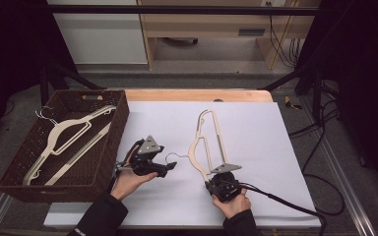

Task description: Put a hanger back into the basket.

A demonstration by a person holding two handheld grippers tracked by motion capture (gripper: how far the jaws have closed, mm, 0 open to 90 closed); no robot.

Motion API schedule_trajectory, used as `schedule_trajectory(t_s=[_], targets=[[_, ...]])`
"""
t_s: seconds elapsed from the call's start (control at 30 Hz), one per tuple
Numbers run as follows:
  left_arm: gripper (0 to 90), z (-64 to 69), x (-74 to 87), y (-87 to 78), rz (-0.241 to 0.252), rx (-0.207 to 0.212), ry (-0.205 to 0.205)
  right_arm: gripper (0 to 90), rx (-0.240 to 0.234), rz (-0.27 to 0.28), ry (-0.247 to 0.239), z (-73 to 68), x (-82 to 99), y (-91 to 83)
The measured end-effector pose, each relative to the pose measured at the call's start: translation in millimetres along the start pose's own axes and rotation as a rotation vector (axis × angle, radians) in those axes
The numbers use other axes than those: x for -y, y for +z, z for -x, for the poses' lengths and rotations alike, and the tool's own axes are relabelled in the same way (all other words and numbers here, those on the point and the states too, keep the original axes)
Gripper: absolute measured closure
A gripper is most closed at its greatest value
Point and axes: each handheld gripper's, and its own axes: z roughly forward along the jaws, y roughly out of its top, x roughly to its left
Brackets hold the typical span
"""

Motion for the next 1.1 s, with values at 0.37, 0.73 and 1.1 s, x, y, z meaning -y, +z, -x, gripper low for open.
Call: schedule_trajectory(t_s=[0.37, 0.73, 1.1], targets=[[48.0, -5.7, 1.9, 48.3, -0.081, 0.062, 0.059, 78.6, -0.023, -0.021, -0.024, 0.0, 7.0, -7.2], [65.9, -15.9, 6.3, 67.2, -0.109, 0.095, 0.097, 77.9, -0.027, -0.010, -0.042, 2.1, 8.2, -6.7], [85.4, -17.9, 7.1, 65.7, -0.116, 0.123, 0.076, 70.2, -0.041, 0.038, -0.089, 7.1, 6.0, -12.0]])
